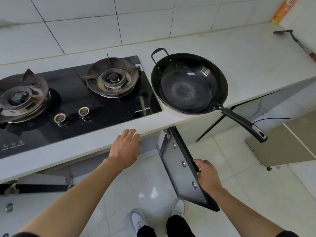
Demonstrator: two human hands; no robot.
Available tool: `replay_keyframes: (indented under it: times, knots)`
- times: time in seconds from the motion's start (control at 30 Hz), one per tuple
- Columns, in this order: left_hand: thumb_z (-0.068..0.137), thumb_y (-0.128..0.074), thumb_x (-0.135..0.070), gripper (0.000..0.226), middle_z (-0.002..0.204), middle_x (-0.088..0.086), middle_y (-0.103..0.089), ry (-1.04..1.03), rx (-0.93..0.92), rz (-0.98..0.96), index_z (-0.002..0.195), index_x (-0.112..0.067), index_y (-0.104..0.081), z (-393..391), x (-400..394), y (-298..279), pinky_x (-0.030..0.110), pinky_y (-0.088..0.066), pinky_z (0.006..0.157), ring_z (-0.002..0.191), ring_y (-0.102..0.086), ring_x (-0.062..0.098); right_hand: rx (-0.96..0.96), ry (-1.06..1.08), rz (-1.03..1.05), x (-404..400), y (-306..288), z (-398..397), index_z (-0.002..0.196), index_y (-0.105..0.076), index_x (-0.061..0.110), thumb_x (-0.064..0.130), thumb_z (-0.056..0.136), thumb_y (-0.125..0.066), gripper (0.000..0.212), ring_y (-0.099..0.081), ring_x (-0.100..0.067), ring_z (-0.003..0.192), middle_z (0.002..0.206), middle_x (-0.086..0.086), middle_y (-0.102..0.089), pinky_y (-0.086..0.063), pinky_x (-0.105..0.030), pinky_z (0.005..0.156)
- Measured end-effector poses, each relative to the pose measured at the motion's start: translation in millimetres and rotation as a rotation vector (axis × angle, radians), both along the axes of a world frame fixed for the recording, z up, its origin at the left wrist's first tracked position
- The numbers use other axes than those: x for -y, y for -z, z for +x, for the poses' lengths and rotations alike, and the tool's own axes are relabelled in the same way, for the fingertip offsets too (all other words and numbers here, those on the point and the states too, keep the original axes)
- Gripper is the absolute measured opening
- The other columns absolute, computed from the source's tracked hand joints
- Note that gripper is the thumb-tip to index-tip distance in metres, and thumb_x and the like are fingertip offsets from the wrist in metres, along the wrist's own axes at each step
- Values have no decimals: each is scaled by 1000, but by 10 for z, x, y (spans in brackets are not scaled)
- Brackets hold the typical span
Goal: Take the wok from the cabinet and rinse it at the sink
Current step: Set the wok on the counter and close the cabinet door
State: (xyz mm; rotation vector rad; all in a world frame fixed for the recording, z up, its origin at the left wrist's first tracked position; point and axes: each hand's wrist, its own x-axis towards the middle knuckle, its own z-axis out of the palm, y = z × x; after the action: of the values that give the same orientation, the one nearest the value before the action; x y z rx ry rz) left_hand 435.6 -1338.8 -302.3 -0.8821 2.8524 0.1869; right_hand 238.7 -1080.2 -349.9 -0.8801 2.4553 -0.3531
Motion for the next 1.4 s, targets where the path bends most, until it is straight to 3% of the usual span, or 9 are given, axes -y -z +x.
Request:
replay_keyframes:
  times: [0.23, 0.33, 0.57, 0.7, 0.87, 1.0, 1.1, 1.23, 1.4]
  knots:
    - [92, -51, -19, 48, 146, 5, -33, 8, 24, 20, 137, -12, -40, -52, 31, 118, 33, -42, 100, 128, -35, 24, 27, -65, 10, 99, -53, 149, 108, -66, 10, -12, 82, -56, 36, -61, -20, 79, 89, -6, -61, -54, -29, 72]
    - [92, -51, -19, 45, 144, 6, -34, 10, 35, 29, 136, -11, -41, -48, 16, 174, 33, -44, 99, 125, -38, 24, 46, -57, 6, 149, -37, 280, 95, -64, 17, -12, 82, -55, 32, -60, -21, 77, 86, -3, -57, -51, -21, 67]
    - [94, -51, -25, 50, 152, 7, -28, -19, 37, 36, 140, -12, -36, 44, 56, 247, 35, -41, 103, 131, -34, 25, 217, 121, -76, 293, 50, 585, 123, -58, 15, -9, 83, -61, 46, -60, -15, 89, 104, -2, -56, -50, -20, 81]
    - [94, -51, -28, 56, 152, 6, -28, -20, 37, 34, 143, -12, -31, 110, 80, 263, 35, -40, 105, 131, -35, 24, 282, 179, -87, 488, 57, 756, 115, -54, 13, -9, 79, -63, 43, -61, -19, 89, 100, -4, -57, -54, -32, 82]
    - [92, -54, -26, 58, 152, 4, -30, -23, 10, 47, 143, -12, -31, 122, 105, 273, 34, -39, 104, 128, -38, 23, 205, 74, -128, 800, 83, 1060, 133, -46, 16, -4, 81, -66, 59, -58, -16, 97, 122, 0, -43, -49, -29, 96]
    - [88, -58, -20, 63, 152, 3, -29, -34, -8, 69, 144, -12, -30, 152, 95, 294, 35, -38, 105, 129, -37, 23, 56, -85, -121, 1066, 143, 1179, 138, -44, 8, 19, 84, -73, 62, -42, -16, 128, 142, -1, -33, -36, -24, 109]
    - [85, -57, -13, 64, 150, 1, -31, -21, -34, 79, 143, -12, -31, 173, 122, 305, 34, -39, 105, 127, -38, 23, -75, -227, -94, 1198, 198, 1216, 141, -41, 7, 36, 90, -64, 63, -30, -16, 136, 146, -4, -33, -30, -23, 112]
    - [80, -55, -5, 64, 147, -1, -34, -9, -74, 102, 140, -13, -34, 191, 161, 307, 33, -40, 103, 124, -40, 21, -246, -384, -27, 1331, 259, 1203, 144, -39, 12, 43, 94, -54, 61, -28, -20, 138, 147, -4, -35, -39, -32, 106]
    - [77, -54, -3, 63, 145, -2, -37, -18, -116, 129, 137, -14, -37, 206, 167, 305, 34, -41, 100, 122, -42, 22, -289, -442, -27, 1438, 274, 1161, 141, -43, 11, 34, 93, -55, 54, -35, -20, 137, 147, -6, -41, -43, -33, 99]
